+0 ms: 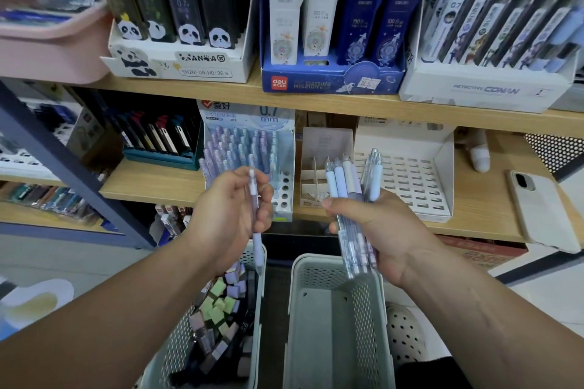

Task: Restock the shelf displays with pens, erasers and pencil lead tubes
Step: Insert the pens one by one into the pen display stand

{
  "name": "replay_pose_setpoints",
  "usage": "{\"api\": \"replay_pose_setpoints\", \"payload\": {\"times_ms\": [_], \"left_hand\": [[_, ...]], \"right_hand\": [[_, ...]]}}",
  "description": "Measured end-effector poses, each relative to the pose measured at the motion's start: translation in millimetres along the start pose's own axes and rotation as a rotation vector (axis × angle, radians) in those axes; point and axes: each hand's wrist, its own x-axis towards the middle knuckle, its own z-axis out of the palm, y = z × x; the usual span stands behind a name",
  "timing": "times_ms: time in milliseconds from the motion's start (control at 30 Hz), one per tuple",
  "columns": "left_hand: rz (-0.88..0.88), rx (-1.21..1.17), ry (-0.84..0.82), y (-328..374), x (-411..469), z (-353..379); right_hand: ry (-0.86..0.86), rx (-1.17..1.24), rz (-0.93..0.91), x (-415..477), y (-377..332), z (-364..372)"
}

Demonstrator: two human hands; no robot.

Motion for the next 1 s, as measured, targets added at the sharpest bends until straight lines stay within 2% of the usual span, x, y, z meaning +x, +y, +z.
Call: {"api": "replay_pose_setpoints", "payload": {"times_ms": [67, 333, 533, 600, 667, 733, 867, 1000], "left_hand": [[0.003, -0.031, 0.017, 2, -3, -4], [0.065, 0.107, 0.205, 6, -9, -22], [0.156, 0.426, 0.263, 11, -14, -31], [0.303, 0.591, 0.247, 13, -18, -33], [0.545, 0.896, 0.239, 14, -19, -38], [0.742, 1.099, 0.262, 11, -19, -43], [0.864, 1.076, 0.43, 12, -18, -41], [0.737, 0.945, 0.512, 17, -10, -35]], "right_hand": [[-0.009, 0.007, -0.002, -1, 2, 4], [-0.004, -0.014, 0.009, -4, 10, 17], [-0.003, -0.015, 0.011, -4, 11, 19], [-0.006, -0.018, 0.012, -4, 11, 19], [-0.003, -0.022, 0.013, -4, 11, 20], [-0.001, -0.023, 0.015, -4, 11, 20], [-0.003, -0.02, 0.013, -5, 11, 19], [0.006, -0.017, 0.007, -4, 10, 16]]}}
